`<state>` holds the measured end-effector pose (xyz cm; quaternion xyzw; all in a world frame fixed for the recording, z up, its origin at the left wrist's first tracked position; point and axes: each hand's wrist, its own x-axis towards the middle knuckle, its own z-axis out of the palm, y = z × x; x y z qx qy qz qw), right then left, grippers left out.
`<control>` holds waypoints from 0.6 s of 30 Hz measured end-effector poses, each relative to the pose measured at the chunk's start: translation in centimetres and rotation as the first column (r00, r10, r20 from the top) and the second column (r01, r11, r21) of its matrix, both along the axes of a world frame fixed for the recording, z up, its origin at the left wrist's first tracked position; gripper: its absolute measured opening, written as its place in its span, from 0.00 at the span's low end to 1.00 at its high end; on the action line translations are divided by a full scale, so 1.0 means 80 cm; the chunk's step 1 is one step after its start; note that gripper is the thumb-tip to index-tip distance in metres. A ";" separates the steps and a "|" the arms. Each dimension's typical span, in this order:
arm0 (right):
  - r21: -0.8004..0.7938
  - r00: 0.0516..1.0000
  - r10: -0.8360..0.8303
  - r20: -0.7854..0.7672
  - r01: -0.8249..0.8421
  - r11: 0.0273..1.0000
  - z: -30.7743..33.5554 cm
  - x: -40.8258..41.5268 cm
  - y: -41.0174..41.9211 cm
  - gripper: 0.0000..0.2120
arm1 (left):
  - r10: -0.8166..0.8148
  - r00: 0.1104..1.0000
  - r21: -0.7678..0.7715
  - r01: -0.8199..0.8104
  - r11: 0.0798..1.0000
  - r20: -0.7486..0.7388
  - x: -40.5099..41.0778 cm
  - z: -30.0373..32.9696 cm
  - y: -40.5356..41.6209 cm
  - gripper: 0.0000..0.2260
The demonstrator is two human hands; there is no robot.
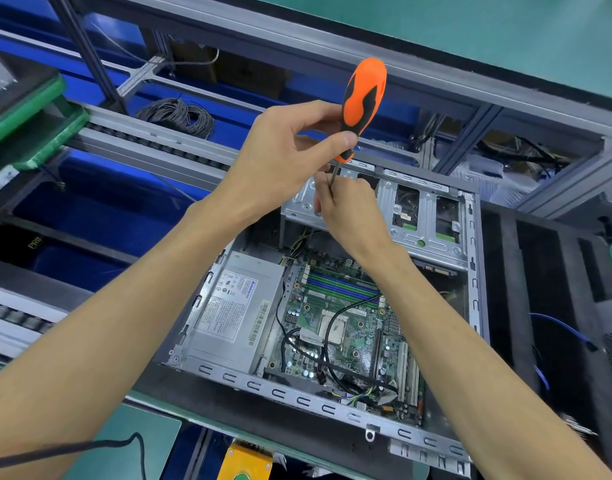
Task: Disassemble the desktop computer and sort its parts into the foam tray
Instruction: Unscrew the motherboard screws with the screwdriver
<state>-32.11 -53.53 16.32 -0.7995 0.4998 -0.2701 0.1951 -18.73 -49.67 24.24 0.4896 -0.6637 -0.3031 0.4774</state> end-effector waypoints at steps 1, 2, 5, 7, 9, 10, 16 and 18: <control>0.000 1.000 0.001 0.003 -0.001 1.000 0.000 0.000 0.000 0.27 | -0.003 1.000 -0.001 0.003 1.000 0.004 0.000 0.000 0.001 0.13; -0.001 1.000 0.003 0.002 -0.003 1.000 0.001 0.000 0.000 0.27 | -0.004 1.000 -0.004 0.004 1.000 0.009 0.000 0.000 0.001 0.13; -0.004 1.000 0.003 -0.004 -0.003 1.000 0.001 0.000 -0.001 0.26 | -0.004 1.000 -0.004 0.004 1.000 0.010 0.001 0.001 0.001 0.13; -0.006 1.000 0.005 -0.004 -0.005 1.000 0.001 0.000 -0.001 0.26 | -0.005 1.000 0.003 0.005 1.000 0.001 0.001 0.002 0.001 0.13; -0.002 1.000 0.009 -0.003 -0.009 1.000 0.002 0.000 -0.002 0.26 | -0.005 1.000 0.005 0.005 1.000 0.011 0.000 0.003 0.002 0.13; 0.001 1.000 0.010 -0.007 -0.010 1.000 0.002 0.000 -0.002 0.26 | -0.004 1.000 0.005 0.004 1.000 0.017 0.000 0.003 0.001 0.13; 0.009 0.999 0.015 -0.028 -0.014 1.000 0.004 0.002 -0.004 0.26 | 0.005 1.000 0.006 -0.005 1.000 0.017 0.005 0.005 0.000 0.14; 0.013 0.999 0.014 -0.031 -0.014 1.000 0.004 0.002 -0.004 0.26 | 0.007 1.000 0.007 -0.007 1.000 0.017 0.004 0.005 0.000 0.14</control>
